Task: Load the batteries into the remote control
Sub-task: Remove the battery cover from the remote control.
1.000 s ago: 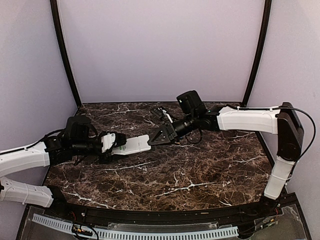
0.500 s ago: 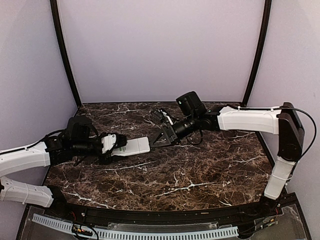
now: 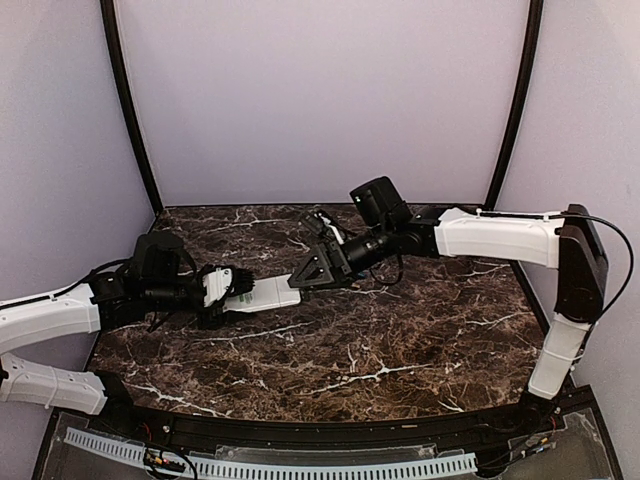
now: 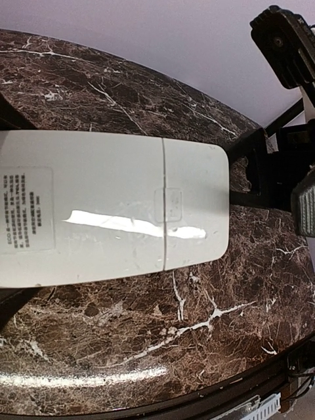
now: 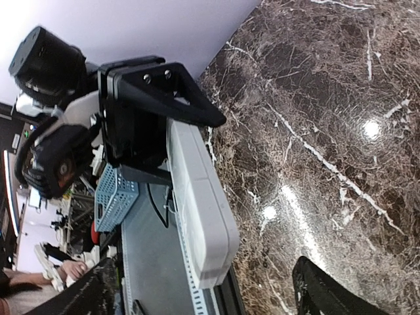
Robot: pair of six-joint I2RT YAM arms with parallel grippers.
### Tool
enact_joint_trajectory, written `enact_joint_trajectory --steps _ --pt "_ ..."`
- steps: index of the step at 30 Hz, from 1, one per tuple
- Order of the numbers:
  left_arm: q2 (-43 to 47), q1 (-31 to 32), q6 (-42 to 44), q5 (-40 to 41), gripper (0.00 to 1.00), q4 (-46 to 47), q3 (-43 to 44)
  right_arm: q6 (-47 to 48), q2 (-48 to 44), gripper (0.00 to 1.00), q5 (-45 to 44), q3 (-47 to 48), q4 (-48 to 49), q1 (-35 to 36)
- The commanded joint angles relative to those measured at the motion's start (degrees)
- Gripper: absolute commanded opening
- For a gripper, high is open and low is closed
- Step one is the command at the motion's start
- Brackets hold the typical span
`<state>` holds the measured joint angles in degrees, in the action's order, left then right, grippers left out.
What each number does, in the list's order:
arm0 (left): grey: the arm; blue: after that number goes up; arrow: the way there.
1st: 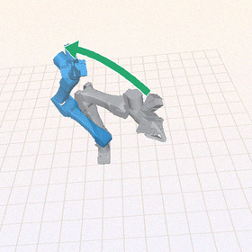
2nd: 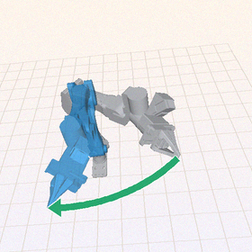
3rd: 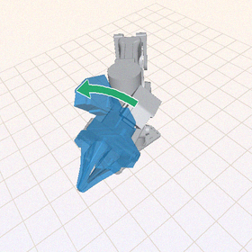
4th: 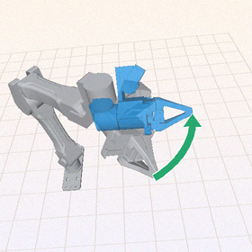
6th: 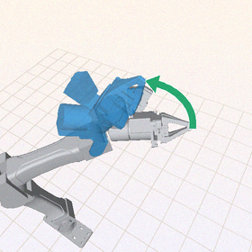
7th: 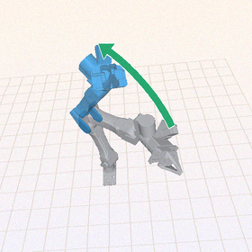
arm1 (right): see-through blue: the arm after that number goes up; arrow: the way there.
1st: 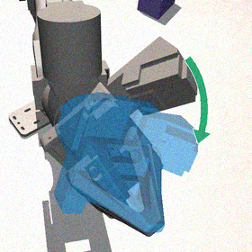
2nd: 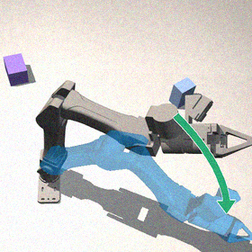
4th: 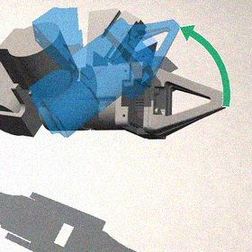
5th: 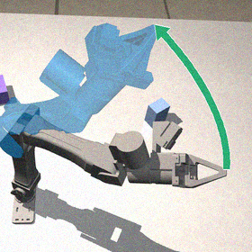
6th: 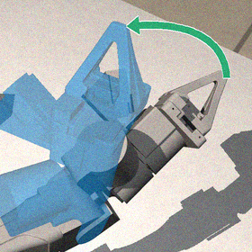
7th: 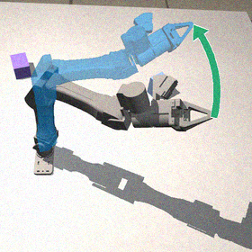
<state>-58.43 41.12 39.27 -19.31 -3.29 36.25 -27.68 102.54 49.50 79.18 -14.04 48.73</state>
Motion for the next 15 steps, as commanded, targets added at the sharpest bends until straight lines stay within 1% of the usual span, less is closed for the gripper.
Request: enact_joint_trajectory --steps 1,3,4,6,8,13,15 --pt "0.87 0.27 -0.04 -1.58 0.0 1.49 -0.04 -0.01 3.01 0.96 -2.93 4.28 2.33 2.32" --pt "0.93 0.27 -0.08 -1.74 0.0 1.66 -0.1 -0.44 4.5 0.96 -3.97 5.36 2.83 2.8" --pt "1.04 0.23 -0.18 -1.79 0.0 1.73 -0.12 -0.8 5.1 0.94 -4.52 5.71 3.24 2.85" --pt "1.23 0.27 -0.25 -1.86 0.0 2.0 -0.25 -1.3 6.16 0.87 -4.91 6.46 3.7 2.93" --pt "1.36 0.27 -0.24 -1.73 0.0 2.04 -0.3 -1.33 7.19 0.77 -4.25 7.3 3.39 2.95" --pt "1.84 0.27 -0.45 -1.56 0.0 2.27 -0.47 -1.25 7.36 0.42 -2.69 6.08 3.77 2.86" --pt "2.13 0.27 -0.71 -1.41 0.0 2.43 -0.54 -0.71 6.68 0.31 -2.51 5.05 3.31 2.57"
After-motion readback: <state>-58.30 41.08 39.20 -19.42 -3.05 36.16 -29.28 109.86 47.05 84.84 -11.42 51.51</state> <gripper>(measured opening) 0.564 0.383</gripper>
